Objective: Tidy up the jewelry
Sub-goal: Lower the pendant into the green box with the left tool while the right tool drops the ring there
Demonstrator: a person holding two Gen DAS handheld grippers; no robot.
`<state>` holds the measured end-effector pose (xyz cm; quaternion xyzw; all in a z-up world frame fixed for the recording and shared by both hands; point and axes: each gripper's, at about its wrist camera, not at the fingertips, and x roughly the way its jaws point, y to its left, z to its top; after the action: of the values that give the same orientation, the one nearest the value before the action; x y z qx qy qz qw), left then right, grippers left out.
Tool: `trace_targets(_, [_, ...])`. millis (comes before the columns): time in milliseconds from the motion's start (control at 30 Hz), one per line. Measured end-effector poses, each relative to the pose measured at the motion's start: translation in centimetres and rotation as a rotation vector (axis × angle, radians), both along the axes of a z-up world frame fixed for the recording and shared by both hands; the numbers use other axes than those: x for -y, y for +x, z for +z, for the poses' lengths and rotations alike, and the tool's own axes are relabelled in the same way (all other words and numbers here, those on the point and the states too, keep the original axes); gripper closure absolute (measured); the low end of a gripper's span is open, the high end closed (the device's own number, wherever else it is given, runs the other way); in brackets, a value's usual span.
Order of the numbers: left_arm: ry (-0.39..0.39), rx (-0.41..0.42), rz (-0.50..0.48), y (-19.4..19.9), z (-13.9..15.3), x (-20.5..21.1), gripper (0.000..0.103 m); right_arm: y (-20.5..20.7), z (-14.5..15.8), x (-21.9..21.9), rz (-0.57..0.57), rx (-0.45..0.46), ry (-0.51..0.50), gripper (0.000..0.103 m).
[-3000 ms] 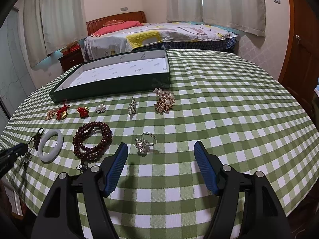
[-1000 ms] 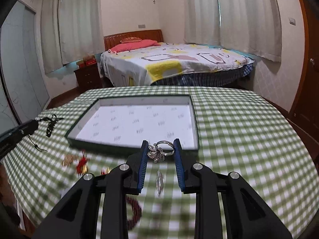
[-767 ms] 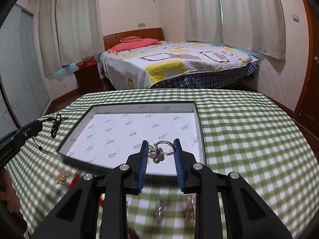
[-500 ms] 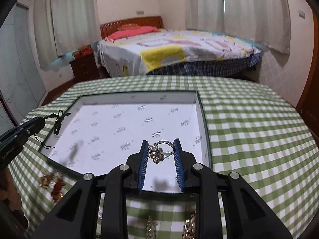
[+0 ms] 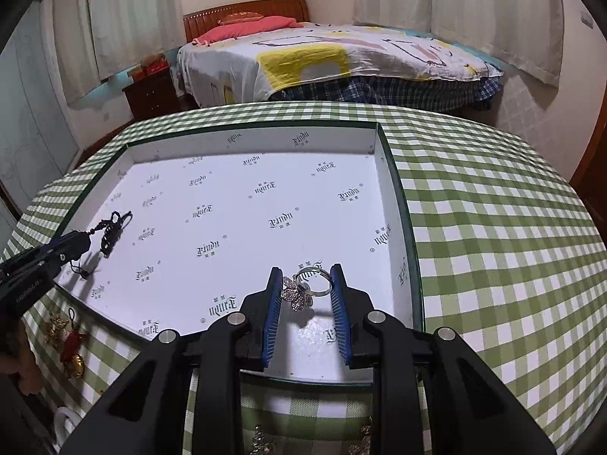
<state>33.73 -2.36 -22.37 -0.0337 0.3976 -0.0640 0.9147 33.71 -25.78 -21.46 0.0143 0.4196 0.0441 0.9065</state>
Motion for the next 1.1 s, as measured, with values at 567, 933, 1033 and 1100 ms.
trace_targets(567, [-0.045, 0.012, 0.011, -1.8, 1.5, -0.3, 0.049, -2.3, 2.2, 0.3, -0.019, 0.051, 0.051, 0.056])
trace_targets(933, [-0.04, 0.099, 0.055, -9.3, 4.5, -0.9, 0.046, -10.2, 4.6, -0.8, -0.013, 0.138, 0.053, 0.056])
trace_targets(1033, [-0.048, 0.088, 0.071, -11.5, 4.5, -1.4, 0.046, -12.0, 4.6, -0.8, -0.016, 0.147, 0.057, 0.056])
trace_targets(1100, [-0.048, 0.08, 0.081, -12.7, 4.4, -1.8, 0.046, -13.3, 4.5, -0.9, -0.017, 0.152, 0.06, 0.056])
